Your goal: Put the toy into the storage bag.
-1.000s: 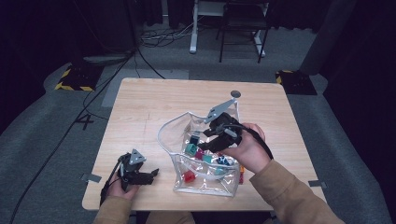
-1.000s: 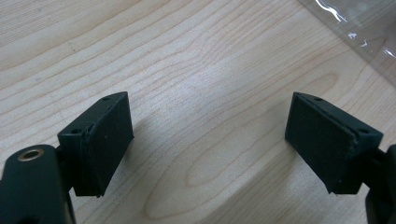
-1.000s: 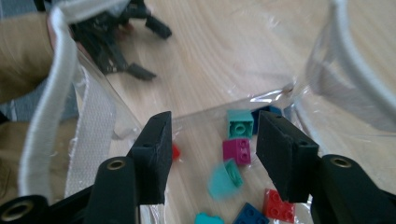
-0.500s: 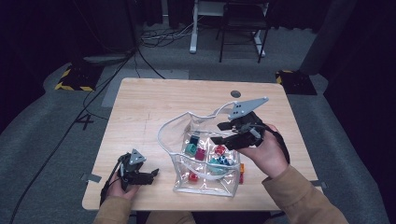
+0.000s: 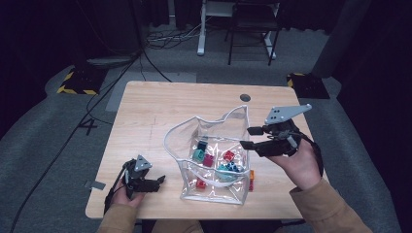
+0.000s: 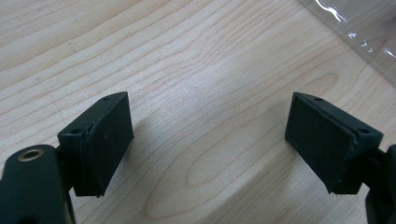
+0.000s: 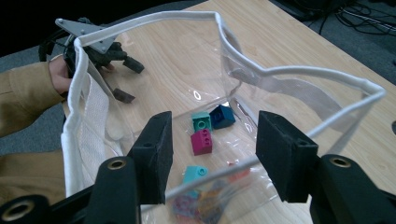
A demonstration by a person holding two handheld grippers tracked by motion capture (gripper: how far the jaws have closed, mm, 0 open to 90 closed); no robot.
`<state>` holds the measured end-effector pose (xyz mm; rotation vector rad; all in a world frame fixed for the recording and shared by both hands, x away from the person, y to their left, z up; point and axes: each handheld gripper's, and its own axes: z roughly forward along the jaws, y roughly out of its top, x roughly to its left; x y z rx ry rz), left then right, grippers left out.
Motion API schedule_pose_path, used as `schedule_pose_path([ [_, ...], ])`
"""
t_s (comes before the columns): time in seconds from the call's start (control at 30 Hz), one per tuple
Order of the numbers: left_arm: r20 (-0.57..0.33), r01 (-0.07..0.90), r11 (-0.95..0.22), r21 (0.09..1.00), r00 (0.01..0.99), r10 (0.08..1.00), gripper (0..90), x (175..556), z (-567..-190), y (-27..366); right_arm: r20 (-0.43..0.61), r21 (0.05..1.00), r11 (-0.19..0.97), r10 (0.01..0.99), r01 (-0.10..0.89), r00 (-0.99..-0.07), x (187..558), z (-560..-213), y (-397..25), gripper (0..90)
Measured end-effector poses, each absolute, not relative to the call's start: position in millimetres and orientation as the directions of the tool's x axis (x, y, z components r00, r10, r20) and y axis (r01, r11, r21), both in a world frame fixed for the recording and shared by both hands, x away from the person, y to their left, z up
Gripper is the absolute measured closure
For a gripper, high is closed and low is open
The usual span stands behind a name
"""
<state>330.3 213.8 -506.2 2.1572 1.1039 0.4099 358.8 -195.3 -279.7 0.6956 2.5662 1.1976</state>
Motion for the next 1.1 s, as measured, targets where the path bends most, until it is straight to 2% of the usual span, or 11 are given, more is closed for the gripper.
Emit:
schedule_pose_path([
  [0.57,-0.024,0.595,-0.417,0.687,0.592,0.805,15.4,330.1,-506.2,213.8,0.031,0.772,0.495,0.596,0.398,-0.802,359.5,-293.2,-239.5,46.0],
  [1.1,-0.023,0.594,-0.417,0.687,0.592,0.805,15.4,330.2,-506.2,213.8,0.08,0.704,0.517,0.624,0.488,-0.777,367.6,-350.6,-237.9,45.9],
])
